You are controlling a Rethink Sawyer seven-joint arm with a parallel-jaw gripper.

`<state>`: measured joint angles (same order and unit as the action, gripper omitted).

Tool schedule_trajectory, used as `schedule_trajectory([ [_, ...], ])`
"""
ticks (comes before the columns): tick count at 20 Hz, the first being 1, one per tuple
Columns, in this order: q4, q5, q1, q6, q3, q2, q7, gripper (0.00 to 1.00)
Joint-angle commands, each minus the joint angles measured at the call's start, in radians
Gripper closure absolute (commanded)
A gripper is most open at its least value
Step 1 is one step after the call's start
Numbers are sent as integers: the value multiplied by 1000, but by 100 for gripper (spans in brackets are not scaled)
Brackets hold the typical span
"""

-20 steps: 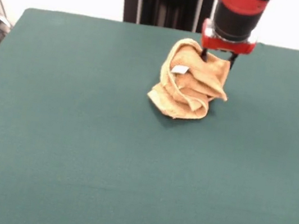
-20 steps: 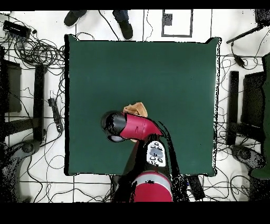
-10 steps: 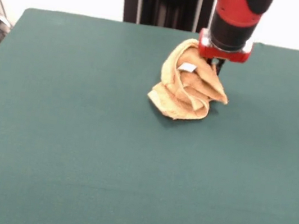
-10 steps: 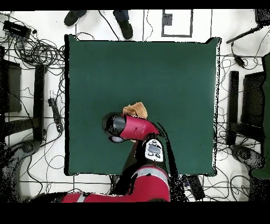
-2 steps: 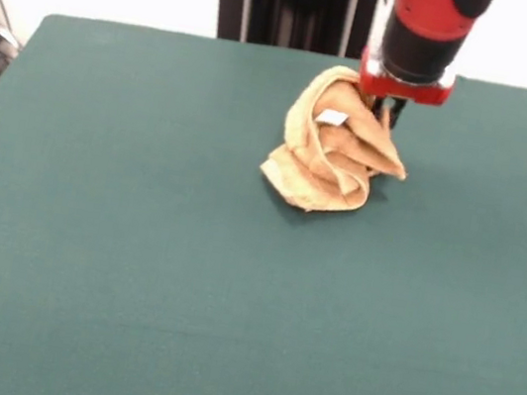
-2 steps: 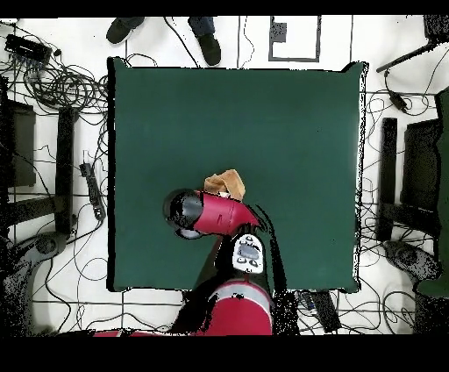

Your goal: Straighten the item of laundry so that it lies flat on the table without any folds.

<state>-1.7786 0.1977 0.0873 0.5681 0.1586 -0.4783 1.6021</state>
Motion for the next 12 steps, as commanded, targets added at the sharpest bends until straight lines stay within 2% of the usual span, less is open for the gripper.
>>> schedule_trajectory([
  [1, -229, 144, 113, -59, 38, -161, 469, 100],
  [4, -281, 182, 159, -28, 62, -207, 512, 100],
  [7, -316, 186, 183, 14, 82, -260, 509, 100],
  [12, -401, 178, 187, -12, 75, -329, 482, 100],
])
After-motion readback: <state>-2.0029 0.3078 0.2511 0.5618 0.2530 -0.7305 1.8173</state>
